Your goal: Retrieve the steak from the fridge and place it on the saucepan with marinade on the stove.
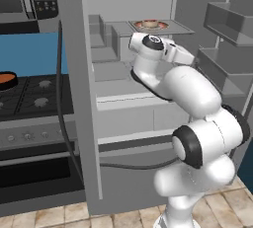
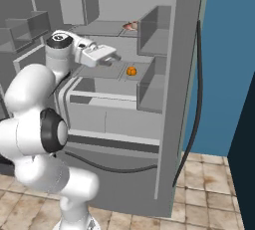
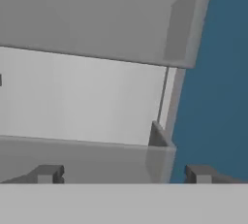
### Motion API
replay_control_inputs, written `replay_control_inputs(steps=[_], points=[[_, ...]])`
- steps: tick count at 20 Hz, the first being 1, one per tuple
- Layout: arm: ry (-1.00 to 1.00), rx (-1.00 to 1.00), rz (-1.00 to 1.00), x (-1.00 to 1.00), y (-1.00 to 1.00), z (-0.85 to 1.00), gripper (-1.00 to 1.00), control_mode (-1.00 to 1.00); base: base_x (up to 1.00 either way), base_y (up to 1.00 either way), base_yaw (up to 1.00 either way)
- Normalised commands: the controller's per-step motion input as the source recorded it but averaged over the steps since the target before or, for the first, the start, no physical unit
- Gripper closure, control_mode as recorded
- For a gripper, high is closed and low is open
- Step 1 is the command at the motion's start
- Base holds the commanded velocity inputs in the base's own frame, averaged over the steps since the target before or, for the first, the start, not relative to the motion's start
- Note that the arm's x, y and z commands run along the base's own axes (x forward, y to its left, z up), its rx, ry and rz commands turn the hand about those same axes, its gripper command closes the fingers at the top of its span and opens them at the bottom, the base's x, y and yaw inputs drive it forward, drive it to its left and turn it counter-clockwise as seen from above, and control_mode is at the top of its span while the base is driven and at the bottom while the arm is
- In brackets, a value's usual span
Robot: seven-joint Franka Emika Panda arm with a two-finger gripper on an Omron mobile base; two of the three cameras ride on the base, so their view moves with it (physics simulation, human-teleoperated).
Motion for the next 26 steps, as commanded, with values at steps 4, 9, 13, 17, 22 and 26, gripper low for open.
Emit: replay_control_inputs(steps=[4,9,13,17,22,26], points=[[0.05,-0.18,0.44,-0.96,0.44,0.10,-1.00,-1.00,0.00,0.00,0.00],[0.14,-0.05,0.50,-0.70,0.18,0.00,-1.00,-1.00,0.00,0.00,0.00],[0.25,0.00,0.47,-0.38,0.01,0.03,-1.00,-1.00,0.00,0.00,0.00],[0.34,0.00,0.43,-0.09,0.02,0.17,-1.00,-1.00,0.00,0.00,0.00],[0.36,0.01,0.32,0.00,0.17,0.17,-1.00,-1.00,0.00,0.00,0.00],[0.19,0.12,0.08,0.03,0.08,0.00,-1.00,-1.00,0.00,0.00,0.00]])
